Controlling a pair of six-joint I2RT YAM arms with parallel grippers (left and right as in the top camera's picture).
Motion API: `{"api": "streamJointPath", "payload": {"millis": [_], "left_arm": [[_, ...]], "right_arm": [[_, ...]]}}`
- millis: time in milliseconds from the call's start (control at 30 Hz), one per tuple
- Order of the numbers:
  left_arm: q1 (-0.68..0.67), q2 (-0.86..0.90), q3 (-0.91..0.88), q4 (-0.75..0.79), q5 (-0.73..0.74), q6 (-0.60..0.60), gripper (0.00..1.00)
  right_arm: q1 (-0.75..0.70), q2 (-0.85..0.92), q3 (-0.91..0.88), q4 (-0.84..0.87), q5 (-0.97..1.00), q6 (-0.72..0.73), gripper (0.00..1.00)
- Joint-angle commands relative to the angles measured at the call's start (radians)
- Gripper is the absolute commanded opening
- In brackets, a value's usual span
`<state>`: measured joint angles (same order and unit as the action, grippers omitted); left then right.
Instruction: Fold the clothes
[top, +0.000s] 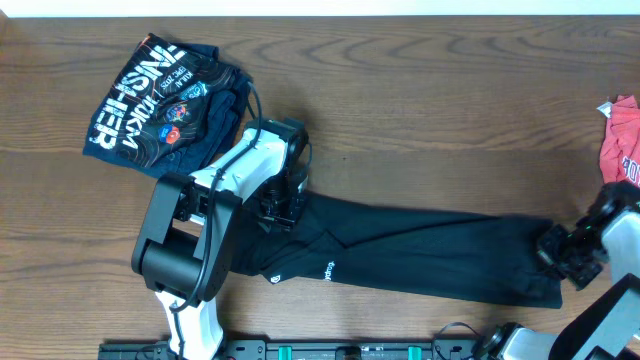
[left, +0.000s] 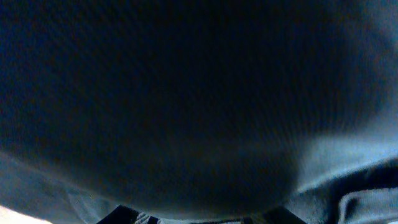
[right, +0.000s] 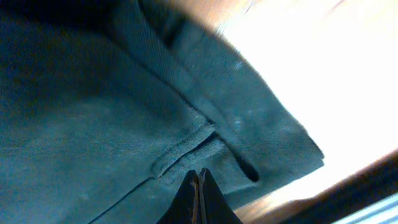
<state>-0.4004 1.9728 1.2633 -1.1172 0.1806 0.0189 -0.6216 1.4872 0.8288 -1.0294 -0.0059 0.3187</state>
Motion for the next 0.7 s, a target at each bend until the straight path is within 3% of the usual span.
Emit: {"api": "streamJointPath", "payload": {"millis": [0,300,433,667], "left_arm": [[0.003,-0.02,-0.003,0.009,-0.061,-0.006,0.4],[0.003,-0.02,-0.003,0.024,-0.088,-0.006,0.41],[0.003,-0.02,-0.003,0.028,-0.088,-0.006,0.41],[0.003,-0.02,-0.003,0.026,-0.088,-0.006,0.41]], "right_arm": [[-0.03,-0.023,0.071,-0.04,0.043,0.007,0.01],[-0.052,-0.036,0.067,-0.048,0.037,0.029,0.01],[-0.026,-0.036,-0.017,0.018,0.023,0.029,0.24],[-0.026,-0.035,-0.177,0.212,-0.044,0.029,0.27]]}}
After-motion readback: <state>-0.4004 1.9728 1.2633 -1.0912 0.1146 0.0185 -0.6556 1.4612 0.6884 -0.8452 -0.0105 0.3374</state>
